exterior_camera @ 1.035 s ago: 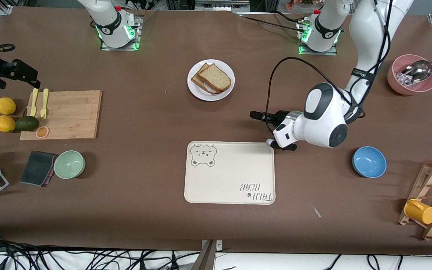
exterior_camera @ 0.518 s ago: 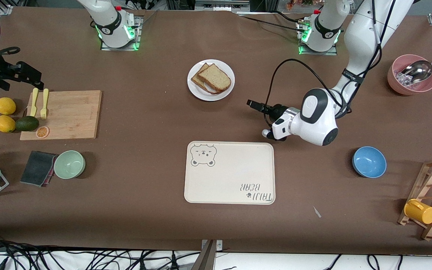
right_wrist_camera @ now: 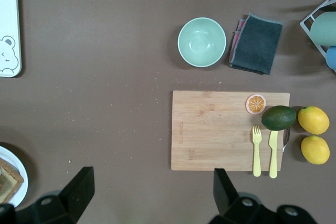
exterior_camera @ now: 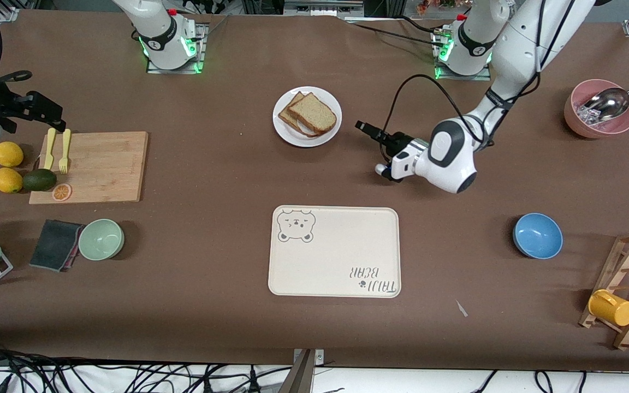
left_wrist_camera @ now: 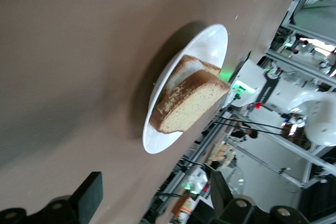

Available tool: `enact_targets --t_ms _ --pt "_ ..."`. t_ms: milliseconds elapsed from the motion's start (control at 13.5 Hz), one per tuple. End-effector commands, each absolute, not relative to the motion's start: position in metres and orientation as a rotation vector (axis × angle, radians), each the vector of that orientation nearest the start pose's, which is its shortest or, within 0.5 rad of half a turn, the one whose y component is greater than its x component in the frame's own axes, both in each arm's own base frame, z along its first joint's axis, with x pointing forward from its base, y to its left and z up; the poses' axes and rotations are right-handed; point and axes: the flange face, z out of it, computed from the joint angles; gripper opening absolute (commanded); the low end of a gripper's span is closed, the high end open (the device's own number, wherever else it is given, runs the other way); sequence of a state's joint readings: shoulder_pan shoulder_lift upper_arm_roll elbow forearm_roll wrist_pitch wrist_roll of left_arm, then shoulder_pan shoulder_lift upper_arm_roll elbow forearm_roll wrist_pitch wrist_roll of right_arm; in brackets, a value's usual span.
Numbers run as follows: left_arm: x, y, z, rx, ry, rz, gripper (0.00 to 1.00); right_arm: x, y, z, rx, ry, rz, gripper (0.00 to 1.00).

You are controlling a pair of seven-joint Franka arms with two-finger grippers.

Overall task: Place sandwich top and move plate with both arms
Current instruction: 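Reach the left gripper to the white plate rim, then grip the plate rim with the left gripper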

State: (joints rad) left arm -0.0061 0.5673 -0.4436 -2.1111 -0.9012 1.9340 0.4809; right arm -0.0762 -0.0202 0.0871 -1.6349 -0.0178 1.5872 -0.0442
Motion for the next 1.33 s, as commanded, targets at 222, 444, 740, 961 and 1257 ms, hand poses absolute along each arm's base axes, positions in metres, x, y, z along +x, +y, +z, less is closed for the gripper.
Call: enact_targets --t_ms 222,444,740,961,1257 --pt "0.379 -0.309 0.164 2.067 -0.390 -0.655 0.89 0.548 0.011 0.614 -3.164 -0.097 0.044 1.00" --pt "0.362 -0.316 0.149 2.070 -0.409 -0.629 0.83 0.547 0.011 0.616 -3.160 -0.092 0.039 1.00" --pt "0.348 -0.323 0.129 2.020 -0.409 -0.561 0.65 0.549 0.014 0.612 -3.161 -0.100 0.049 1.00" --pt "0.340 -0.328 0.122 2.085 -0.426 -0.536 0.58 0.549 0.013 0.612 -3.164 -0.098 0.049 1.00" --pt "0.331 -0.336 0.111 2.103 -0.399 -0.541 0.45 0.551 0.013 0.613 -3.168 -0.101 0.027 1.00"
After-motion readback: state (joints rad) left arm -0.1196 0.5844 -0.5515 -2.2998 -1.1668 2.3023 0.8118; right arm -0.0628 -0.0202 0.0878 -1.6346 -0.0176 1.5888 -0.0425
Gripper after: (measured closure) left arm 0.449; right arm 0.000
